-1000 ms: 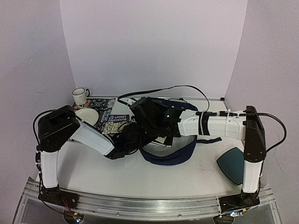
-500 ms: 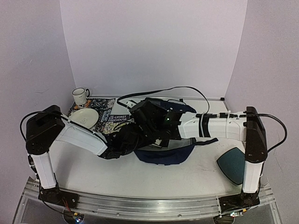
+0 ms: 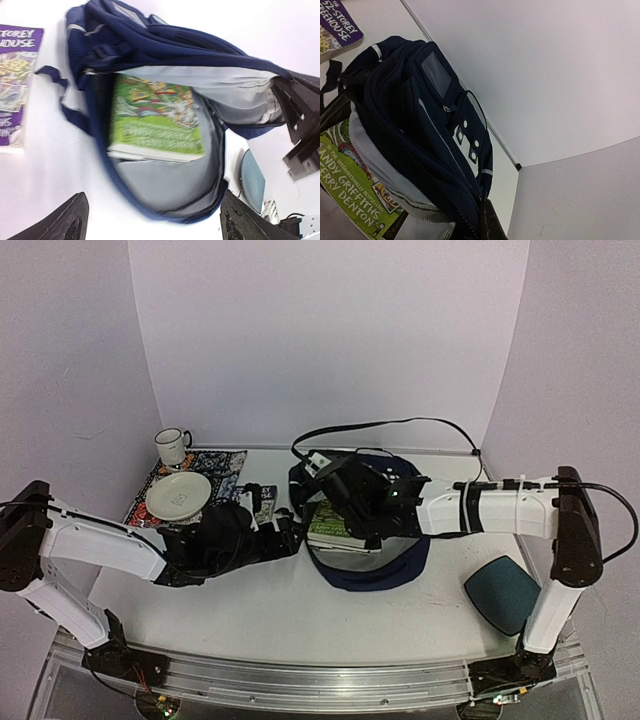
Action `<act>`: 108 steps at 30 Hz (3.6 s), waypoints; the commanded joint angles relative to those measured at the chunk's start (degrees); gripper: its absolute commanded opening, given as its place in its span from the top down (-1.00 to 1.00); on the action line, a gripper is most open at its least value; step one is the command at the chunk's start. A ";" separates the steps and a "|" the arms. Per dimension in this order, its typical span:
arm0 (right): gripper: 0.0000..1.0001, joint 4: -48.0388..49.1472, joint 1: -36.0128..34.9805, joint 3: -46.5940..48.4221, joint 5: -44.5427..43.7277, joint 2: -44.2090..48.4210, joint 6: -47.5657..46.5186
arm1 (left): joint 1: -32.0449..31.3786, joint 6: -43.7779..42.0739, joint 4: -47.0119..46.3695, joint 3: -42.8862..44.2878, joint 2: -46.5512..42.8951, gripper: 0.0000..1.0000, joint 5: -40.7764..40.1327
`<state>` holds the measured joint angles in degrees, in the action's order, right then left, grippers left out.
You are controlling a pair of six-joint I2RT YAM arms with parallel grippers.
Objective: Pack the student bag
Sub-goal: Place the book in the largest pocket of the bag, then place the student bag in the largest pocket of the bag, then move the book to the center of the board, then adjust the book at the center of the board.
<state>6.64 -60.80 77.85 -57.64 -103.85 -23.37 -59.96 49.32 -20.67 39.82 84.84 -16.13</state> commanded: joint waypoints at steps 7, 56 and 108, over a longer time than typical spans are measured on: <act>1.00 -8.17 5.62 -8.19 -2.25 7.89 10.51 | 11.69 -7.45 18.64 5.25 -2.72 -0.85 1.03; -0.69 -7.21 6.67 -15.53 56.22 16.30 39.87 | 7.25 -5.60 38.50 12.98 12.89 -0.51 14.01; -0.25 -3.44 4.15 -3.95 68.77 -9.17 56.51 | 14.26 -1.19 21.91 -0.28 3.18 -0.32 22.94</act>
<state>4.01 -58.04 72.38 16.17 -113.32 30.39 -45.45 47.99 3.38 40.36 90.56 6.46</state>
